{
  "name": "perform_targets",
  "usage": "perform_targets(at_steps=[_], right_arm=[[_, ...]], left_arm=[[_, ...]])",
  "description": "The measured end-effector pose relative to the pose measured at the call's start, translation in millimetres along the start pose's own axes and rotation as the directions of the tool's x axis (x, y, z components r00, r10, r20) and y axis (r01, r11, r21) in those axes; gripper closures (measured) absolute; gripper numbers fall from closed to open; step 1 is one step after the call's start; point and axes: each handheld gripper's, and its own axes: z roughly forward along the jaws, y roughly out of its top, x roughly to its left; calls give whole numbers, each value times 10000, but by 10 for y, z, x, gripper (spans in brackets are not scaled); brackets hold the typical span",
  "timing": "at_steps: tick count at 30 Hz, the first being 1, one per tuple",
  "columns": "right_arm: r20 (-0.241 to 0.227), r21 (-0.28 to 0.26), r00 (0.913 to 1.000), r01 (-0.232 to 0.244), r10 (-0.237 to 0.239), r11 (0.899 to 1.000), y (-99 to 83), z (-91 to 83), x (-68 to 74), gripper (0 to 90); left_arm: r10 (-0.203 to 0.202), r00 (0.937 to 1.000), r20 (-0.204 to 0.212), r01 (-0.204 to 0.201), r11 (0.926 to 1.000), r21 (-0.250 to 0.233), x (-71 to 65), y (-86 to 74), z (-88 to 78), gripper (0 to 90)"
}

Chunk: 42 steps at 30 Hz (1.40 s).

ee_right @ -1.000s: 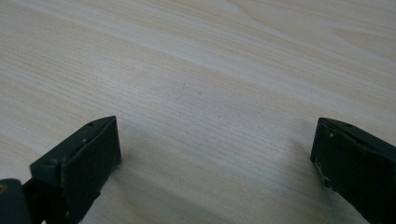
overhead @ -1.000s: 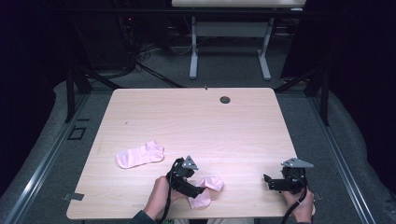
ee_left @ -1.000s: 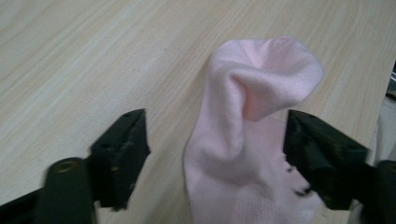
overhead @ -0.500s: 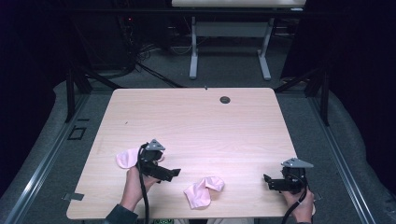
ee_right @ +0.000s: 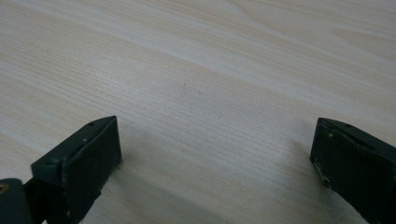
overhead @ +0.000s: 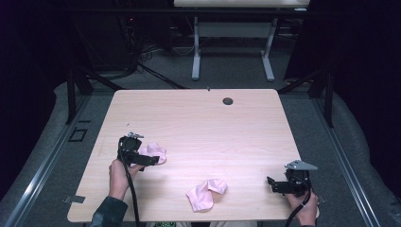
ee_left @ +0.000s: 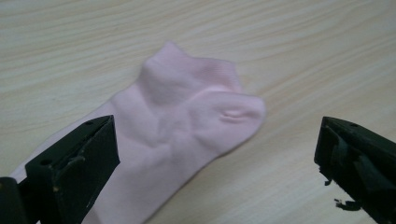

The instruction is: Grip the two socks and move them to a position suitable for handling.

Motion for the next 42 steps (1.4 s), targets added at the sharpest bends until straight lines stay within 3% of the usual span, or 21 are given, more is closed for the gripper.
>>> perform_targets(at_steps=[1,4,11,14,16,22,27,31,37,39,42], right_arm=[[21,7,10000,3,-3,10000,0,0,0,9],[0,-1,10000,-4,4,10000,0,0,0,9],[10,7,10000,1,-1,10000,0,0,0,9],[13,-2,10000,-5,5,10000,0,1,0,9],[-24,-16,10000,-17,17,10000,0,1,0,9],[11,10,10000,-12,12,10000,0,0,-1,10],[19,-1,10000,-27,27,10000,0,0,-1,11],[-5,-26,10000,-43,43,10000,-1,1,0,11],[-10,-26,10000,-45,45,10000,0,1,0,11],[-4,-20,10000,-42,42,10000,0,0,-1,11],[-10,-24,10000,-45,45,10000,0,1,-1,11]], left_arm=[[-211,9995,-255,216,9996,206,57,8,52,0],[-291,9990,-350,307,9984,471,108,7,115,20],[-120,9964,-837,198,9956,920,142,-29,258,207],[-29,9945,-1046,134,9950,994,136,-45,278,294],[-33,9934,-1145,137,9958,900,132,-59,276,304],[377,9860,-1626,-237,9959,874,120,-73,260,479],[566,9853,-1611,-455,9964,720,101,-81,258,582],[663,9854,-1567,-577,9966,589,90,-83,265,780],[892,9812,-1713,-821,9955,481,88,-86,275,856],[874,9818,-1684,-807,9957,462,93,-84,272,859],[942,9855,-1408,-945,9955,49,31,-55,181,861]])
